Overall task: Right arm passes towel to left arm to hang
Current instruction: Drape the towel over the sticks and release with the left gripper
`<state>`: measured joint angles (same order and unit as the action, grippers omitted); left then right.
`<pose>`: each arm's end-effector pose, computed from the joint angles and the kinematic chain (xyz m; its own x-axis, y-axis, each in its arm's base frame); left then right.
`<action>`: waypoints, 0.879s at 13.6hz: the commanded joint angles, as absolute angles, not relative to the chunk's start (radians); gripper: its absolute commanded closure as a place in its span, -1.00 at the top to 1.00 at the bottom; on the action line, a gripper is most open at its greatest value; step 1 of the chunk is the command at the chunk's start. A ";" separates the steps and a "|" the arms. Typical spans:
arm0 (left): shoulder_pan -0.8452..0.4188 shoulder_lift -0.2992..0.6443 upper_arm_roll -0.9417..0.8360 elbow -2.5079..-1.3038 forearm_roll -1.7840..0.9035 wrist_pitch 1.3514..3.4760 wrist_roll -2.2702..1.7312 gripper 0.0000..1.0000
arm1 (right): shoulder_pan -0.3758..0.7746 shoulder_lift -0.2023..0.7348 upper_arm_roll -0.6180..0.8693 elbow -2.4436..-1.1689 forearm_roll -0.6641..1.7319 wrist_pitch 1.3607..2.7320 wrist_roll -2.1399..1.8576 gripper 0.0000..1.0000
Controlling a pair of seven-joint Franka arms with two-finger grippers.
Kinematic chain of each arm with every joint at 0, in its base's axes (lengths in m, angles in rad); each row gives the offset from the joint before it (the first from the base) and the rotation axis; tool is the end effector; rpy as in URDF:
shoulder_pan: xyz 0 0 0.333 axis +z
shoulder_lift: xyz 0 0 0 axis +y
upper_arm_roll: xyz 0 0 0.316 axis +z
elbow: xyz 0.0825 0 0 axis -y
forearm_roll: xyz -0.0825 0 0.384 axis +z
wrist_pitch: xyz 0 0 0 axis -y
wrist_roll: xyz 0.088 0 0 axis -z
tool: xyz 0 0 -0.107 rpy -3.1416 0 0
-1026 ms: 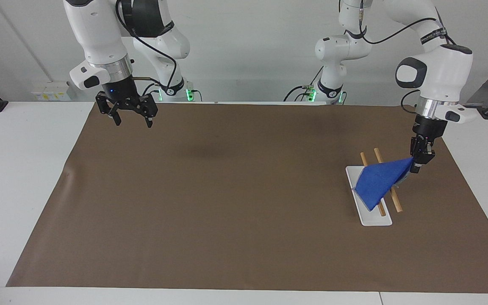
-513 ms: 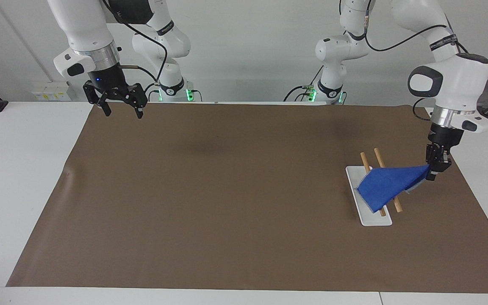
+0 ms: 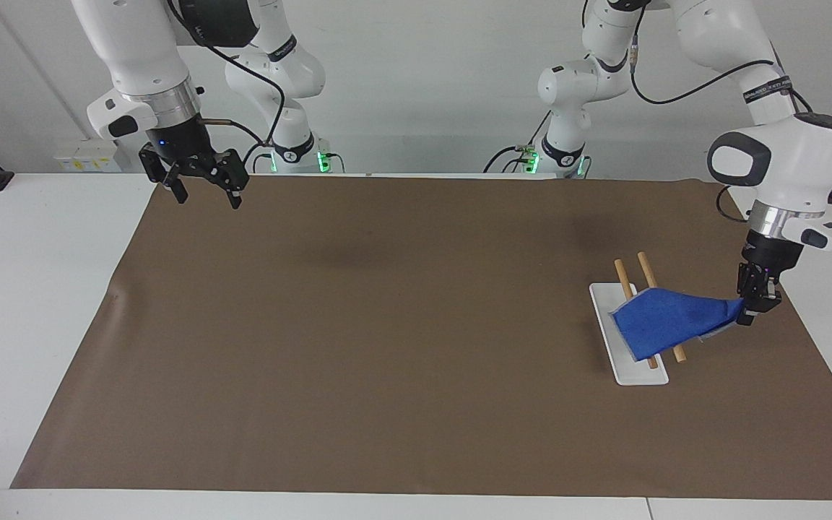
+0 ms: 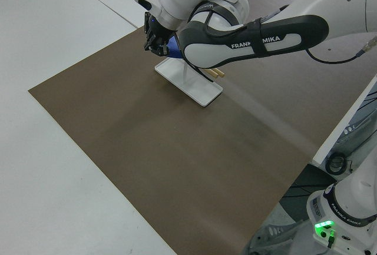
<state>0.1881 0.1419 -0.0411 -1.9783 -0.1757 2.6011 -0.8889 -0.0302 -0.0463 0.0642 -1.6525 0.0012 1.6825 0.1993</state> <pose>0.6169 0.0959 0.4496 0.3520 0.9216 0.1638 0.8061 -0.3874 0.4474 0.5500 0.0196 0.6213 0.9835 -0.1646 0.0750 -0.1641 -0.9864 -0.0133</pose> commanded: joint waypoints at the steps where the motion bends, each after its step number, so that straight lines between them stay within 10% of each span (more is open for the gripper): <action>1: 0.179 0.140 -0.037 -1.991 -0.158 2.629 -0.897 -1.00 | -0.018 -0.026 0.063 -1.637 -0.009 1.661 0.247 1.00; 7: 0.183 0.141 -0.037 -1.979 -0.161 2.620 -0.896 0.14 | -0.012 -0.035 0.067 -1.655 -0.009 1.669 0.249 1.00; 12: 0.179 0.150 -0.037 -1.959 -0.173 2.612 -0.902 0.19 | -0.017 -0.035 0.067 -1.654 -0.006 1.664 0.242 1.00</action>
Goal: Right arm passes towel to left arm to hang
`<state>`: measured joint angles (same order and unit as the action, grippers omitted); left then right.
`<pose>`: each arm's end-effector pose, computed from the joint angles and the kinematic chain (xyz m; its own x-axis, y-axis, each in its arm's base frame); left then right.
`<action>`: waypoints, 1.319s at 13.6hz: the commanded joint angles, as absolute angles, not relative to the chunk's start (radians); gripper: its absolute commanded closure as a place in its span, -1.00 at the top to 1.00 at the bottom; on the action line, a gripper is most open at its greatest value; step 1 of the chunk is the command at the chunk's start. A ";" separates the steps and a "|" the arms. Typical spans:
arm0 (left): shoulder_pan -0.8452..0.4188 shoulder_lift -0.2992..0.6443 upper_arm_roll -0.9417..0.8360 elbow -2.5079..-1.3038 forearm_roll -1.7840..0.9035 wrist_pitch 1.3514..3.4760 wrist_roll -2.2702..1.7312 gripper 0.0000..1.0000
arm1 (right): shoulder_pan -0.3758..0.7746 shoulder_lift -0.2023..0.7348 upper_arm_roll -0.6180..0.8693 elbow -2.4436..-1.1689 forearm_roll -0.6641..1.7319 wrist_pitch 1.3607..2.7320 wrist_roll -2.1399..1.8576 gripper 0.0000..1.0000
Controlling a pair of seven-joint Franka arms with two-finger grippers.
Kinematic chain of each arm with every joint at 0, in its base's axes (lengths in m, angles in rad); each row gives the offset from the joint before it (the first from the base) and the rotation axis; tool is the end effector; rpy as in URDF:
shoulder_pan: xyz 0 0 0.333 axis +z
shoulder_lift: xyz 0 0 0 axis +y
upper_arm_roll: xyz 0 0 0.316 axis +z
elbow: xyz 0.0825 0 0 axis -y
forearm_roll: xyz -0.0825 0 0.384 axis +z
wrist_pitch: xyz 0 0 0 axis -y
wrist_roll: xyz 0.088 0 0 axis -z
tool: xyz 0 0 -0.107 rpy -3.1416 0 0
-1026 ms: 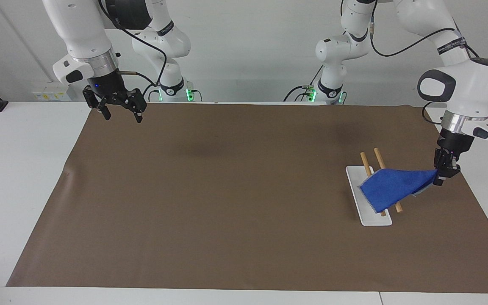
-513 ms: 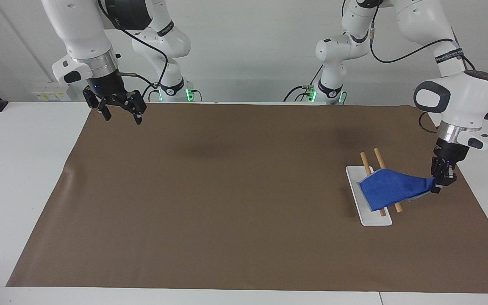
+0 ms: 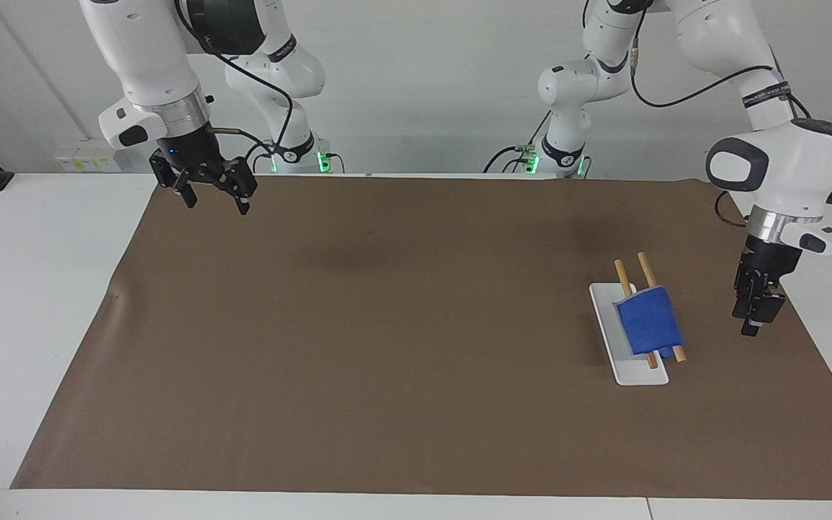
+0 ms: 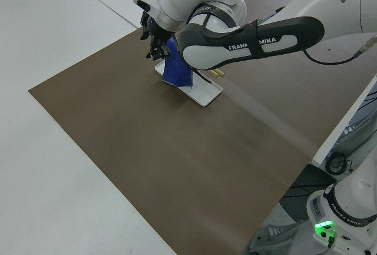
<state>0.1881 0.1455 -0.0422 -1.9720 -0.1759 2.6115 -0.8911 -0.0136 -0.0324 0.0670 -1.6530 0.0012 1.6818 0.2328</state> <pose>0.6190 0.0958 0.4518 0.3475 0.9222 0.1694 0.8014 -0.3859 0.4571 0.5534 0.0303 0.6133 0.9821 -0.1786 0.0597 -0.1781 -0.9839 -0.0131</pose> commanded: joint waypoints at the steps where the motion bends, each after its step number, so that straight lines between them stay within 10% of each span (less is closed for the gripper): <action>1: 0.178 0.152 -0.038 -1.948 -0.173 2.602 -0.902 0.19 | -0.021 -0.035 0.067 -1.654 -0.006 1.664 0.241 1.00; 18: 0.029 0.085 -0.080 -1.456 0.031 1.600 -0.335 0.17 | -0.025 -0.035 0.067 -1.654 -0.006 1.664 0.242 1.00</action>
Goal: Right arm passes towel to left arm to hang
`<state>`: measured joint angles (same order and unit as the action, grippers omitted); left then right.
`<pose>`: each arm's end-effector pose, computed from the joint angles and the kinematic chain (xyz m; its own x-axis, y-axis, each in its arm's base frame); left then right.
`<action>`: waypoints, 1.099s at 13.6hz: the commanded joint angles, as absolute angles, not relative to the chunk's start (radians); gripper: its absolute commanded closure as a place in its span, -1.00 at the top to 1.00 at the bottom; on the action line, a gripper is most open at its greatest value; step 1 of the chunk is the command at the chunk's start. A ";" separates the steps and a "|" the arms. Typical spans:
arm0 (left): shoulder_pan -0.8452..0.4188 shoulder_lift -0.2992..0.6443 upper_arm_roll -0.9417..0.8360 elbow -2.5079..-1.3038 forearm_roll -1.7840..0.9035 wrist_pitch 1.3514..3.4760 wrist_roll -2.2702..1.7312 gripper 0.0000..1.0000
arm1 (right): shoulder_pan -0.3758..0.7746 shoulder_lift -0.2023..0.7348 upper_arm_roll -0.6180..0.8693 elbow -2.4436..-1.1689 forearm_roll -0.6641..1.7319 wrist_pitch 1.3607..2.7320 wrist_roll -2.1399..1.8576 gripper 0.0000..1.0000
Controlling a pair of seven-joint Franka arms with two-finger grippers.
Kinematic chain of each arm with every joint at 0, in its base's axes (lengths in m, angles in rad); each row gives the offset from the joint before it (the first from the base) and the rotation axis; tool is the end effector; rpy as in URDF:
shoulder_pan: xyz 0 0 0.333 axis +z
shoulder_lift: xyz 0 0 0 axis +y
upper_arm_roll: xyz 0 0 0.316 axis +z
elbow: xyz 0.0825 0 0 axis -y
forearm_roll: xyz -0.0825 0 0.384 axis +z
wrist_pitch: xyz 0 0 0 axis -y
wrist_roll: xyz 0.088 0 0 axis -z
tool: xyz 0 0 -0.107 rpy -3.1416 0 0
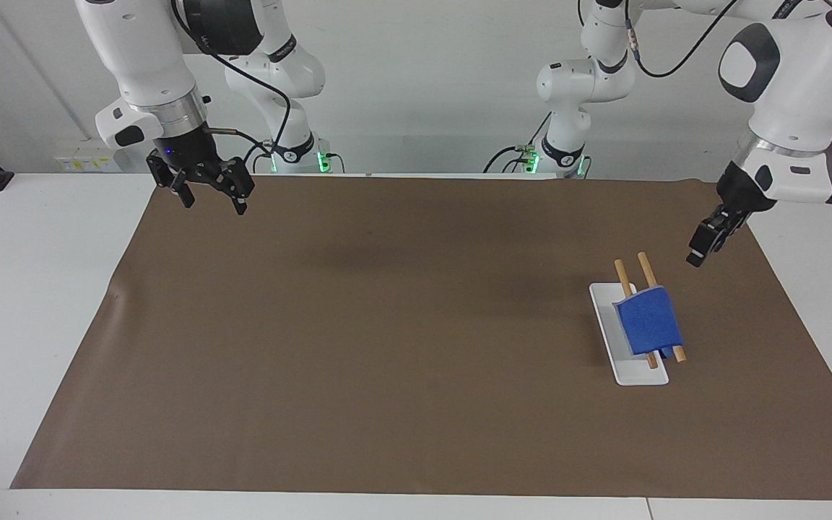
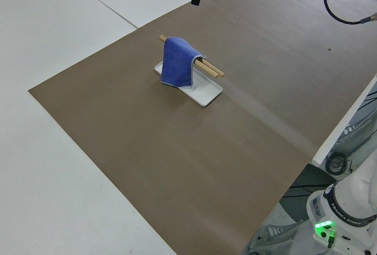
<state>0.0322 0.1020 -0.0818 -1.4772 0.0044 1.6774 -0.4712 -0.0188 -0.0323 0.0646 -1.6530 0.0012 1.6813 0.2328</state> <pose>0.5963 -0.0265 0.6206 0.9080 0.4101 0.0859 0.4074 -0.9120 0.0482 0.5536 0.0261 0.6132 0.9808 -0.1860 0.0591 -0.1856 -0.9825 -0.0131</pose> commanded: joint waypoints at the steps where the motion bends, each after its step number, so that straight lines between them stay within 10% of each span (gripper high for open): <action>1: 0.028 0.075 -0.080 -1.456 0.037 1.571 -0.262 0.16 | -0.025 -0.035 0.067 -1.654 -0.006 1.664 0.242 1.00; 5: 0.026 -0.003 -0.084 -1.466 0.022 1.509 -0.178 0.24 | -0.025 -0.035 0.067 -1.654 -0.006 1.664 0.242 1.00; 10: 0.026 -0.021 -0.124 -1.476 0.029 1.480 -0.127 1.00 | -0.025 -0.035 0.067 -1.654 -0.006 1.664 0.242 1.00; 15: 0.026 -0.029 -0.130 -1.491 0.020 1.494 -0.124 1.00 | -0.025 -0.035 0.067 -1.654 -0.006 1.664 0.242 1.00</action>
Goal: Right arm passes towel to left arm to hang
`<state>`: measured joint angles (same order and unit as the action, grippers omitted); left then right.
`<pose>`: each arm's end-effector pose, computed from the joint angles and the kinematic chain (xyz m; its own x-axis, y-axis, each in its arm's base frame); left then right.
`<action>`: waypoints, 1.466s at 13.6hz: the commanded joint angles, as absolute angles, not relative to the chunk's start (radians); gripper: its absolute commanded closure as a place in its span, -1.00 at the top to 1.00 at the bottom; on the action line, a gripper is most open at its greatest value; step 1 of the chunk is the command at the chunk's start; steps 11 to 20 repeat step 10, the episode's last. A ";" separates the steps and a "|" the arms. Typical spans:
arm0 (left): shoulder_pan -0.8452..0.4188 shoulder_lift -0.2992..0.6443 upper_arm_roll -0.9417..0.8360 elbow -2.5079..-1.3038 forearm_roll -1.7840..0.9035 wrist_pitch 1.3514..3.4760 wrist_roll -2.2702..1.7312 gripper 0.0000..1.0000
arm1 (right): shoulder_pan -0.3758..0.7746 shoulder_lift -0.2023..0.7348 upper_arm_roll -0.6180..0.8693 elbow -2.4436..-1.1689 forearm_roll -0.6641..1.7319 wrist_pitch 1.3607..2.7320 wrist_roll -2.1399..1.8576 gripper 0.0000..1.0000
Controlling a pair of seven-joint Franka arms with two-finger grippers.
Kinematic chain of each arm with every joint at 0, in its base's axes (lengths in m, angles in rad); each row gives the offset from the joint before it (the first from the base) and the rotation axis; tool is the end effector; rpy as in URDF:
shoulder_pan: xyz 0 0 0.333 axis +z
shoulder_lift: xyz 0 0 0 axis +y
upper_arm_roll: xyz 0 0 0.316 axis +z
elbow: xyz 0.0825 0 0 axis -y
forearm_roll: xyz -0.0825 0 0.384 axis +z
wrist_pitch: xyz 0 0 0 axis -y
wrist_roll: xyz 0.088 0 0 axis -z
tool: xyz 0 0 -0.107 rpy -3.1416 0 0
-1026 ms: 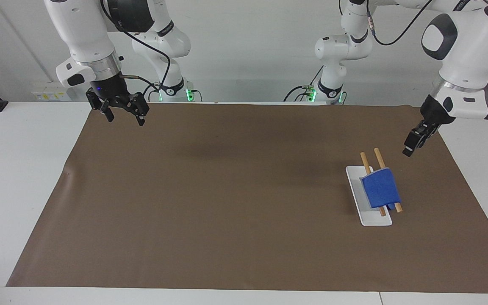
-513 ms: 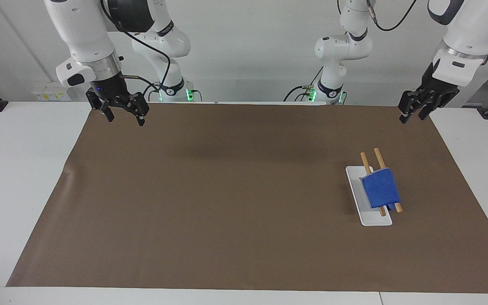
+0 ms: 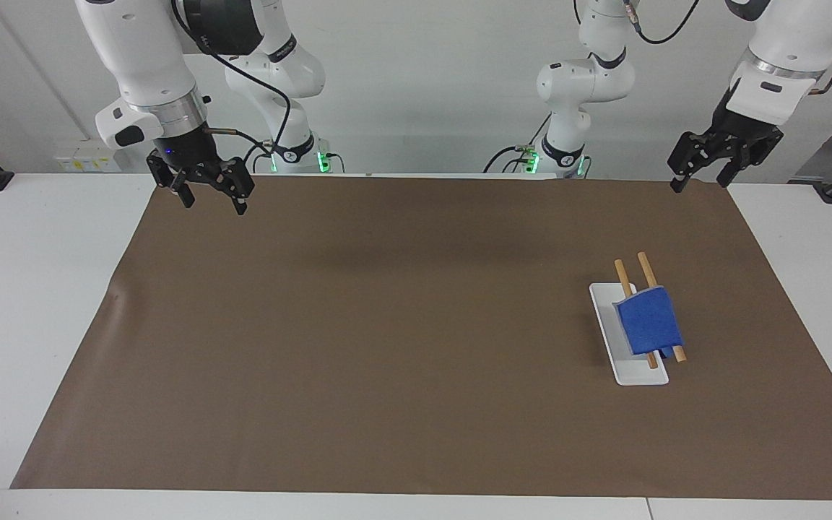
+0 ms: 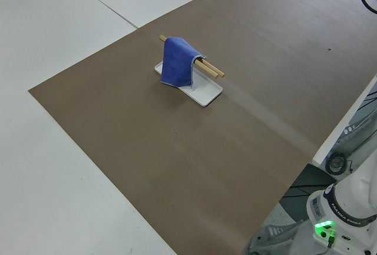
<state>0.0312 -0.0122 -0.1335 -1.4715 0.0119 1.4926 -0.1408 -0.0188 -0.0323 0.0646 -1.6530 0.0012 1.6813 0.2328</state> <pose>0.5399 -0.0546 0.6706 0.9986 0.0394 0.0348 0.0397 -0.9992 -0.0087 0.5536 0.0261 0.6132 0.9808 -0.1860 0.0591 -0.1856 -0.9825 -0.0131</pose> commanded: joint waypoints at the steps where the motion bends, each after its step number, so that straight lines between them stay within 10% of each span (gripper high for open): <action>1: 0.026 -0.031 -0.132 -1.491 0.020 1.493 -0.126 1.00 | -0.025 -0.035 0.067 -1.654 -0.006 1.664 0.242 1.00; 20: 0.038 -0.037 -0.124 -1.508 -0.025 1.493 -0.061 1.00 | -0.025 -0.035 0.067 -1.654 -0.006 1.664 0.242 1.00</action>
